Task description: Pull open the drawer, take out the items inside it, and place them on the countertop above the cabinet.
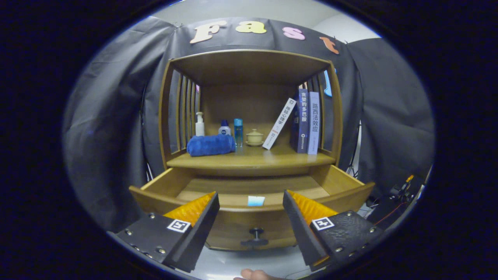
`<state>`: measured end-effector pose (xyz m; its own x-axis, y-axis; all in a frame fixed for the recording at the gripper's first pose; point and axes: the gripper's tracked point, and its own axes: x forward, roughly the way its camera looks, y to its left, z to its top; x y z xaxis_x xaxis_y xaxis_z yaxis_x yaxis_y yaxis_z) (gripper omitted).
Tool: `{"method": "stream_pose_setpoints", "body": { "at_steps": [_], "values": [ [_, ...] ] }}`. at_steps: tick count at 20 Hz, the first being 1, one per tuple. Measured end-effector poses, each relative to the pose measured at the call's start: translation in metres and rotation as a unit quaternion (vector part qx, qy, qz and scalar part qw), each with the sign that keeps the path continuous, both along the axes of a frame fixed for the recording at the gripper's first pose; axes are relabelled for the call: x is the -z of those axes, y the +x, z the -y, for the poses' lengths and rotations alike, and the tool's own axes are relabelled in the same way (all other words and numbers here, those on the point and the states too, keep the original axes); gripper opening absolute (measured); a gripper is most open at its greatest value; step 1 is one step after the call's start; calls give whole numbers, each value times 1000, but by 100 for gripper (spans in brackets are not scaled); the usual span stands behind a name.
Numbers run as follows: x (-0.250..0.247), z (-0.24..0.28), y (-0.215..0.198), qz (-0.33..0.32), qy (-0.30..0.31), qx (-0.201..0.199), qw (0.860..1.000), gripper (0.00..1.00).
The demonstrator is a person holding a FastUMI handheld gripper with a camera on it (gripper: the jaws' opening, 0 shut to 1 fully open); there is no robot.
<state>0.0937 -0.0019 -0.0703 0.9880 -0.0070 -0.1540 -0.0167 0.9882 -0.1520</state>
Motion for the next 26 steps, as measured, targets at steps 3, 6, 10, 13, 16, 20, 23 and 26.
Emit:
{"method": "stream_pose_setpoints", "body": {
  "at_steps": [3,6,10,13,16,20,23,26],
  "values": [
    [7,-7,36,-56,0,3,998,98],
    [43,-6,65,-167,5,22,986,98],
    [88,13,96,-275,-46,47,959,96],
    [112,24,100,-356,-72,73,929,91],
    [134,34,105,-417,-62,97,901,72],
    [146,39,104,-456,-38,115,882,43],
    [145,37,105,-451,-9,104,886,39],
    [140,33,104,-432,39,91,897,39]
  ]
}}
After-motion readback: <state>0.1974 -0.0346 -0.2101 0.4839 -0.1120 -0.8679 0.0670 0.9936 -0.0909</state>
